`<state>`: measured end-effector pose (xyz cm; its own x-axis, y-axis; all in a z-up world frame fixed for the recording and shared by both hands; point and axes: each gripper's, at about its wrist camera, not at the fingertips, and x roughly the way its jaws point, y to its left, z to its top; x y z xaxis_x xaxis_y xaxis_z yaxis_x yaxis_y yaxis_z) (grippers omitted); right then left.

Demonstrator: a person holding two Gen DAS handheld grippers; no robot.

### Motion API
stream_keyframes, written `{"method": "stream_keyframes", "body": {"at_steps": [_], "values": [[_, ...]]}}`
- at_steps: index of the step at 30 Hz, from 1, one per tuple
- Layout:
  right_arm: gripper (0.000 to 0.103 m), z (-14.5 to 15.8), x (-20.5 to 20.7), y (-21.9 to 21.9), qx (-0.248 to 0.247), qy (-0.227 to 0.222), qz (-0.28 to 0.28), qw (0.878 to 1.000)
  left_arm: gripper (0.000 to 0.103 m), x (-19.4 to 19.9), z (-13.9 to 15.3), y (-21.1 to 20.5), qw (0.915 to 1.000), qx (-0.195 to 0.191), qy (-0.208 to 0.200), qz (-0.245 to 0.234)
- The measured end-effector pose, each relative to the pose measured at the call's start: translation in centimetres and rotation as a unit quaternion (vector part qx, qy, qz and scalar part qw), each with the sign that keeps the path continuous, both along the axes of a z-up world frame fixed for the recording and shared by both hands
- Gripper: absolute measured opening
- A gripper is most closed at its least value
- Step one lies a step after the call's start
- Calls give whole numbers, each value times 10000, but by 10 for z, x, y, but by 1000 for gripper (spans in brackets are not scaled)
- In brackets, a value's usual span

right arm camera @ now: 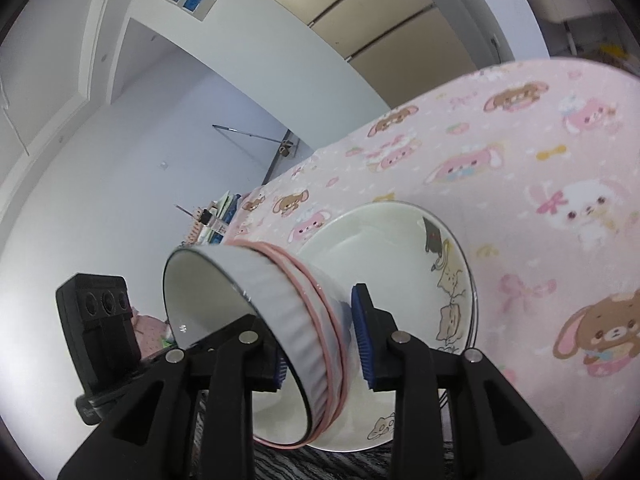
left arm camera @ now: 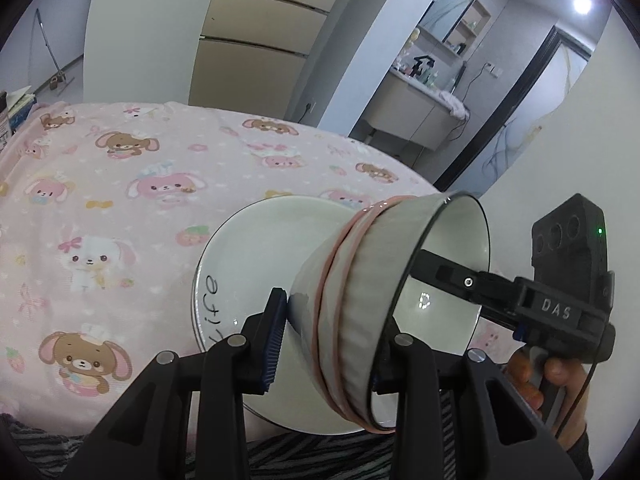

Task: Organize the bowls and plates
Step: 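Lower the bowl stack onto the center of the plate stack, then open both grippers and pull them back from the stacked dishes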

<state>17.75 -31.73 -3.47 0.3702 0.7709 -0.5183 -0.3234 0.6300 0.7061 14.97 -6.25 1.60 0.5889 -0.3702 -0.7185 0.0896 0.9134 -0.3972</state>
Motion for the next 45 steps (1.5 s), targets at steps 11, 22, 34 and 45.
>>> {"method": "stream_keyframes", "body": {"at_steps": [11, 22, 34, 45], "values": [[28, -6, 14, 4, -120, 242, 11, 9996, 33, 18, -10, 9, 9997, -25, 215, -73], [30, -9, 39, 14, -358, 677, 115, 9970, 33, 46, -19, 14, 9981, -49, 598, -102], [35, 1, 37, 29, -836, -96, 288, 9960, 31, 47, -13, 6, 9963, 853, 36, -123], [99, 42, 16, 26, -1774, -984, -94, 9792, 103, 32, 17, 14, 9892, 1290, -673, 150]]}}
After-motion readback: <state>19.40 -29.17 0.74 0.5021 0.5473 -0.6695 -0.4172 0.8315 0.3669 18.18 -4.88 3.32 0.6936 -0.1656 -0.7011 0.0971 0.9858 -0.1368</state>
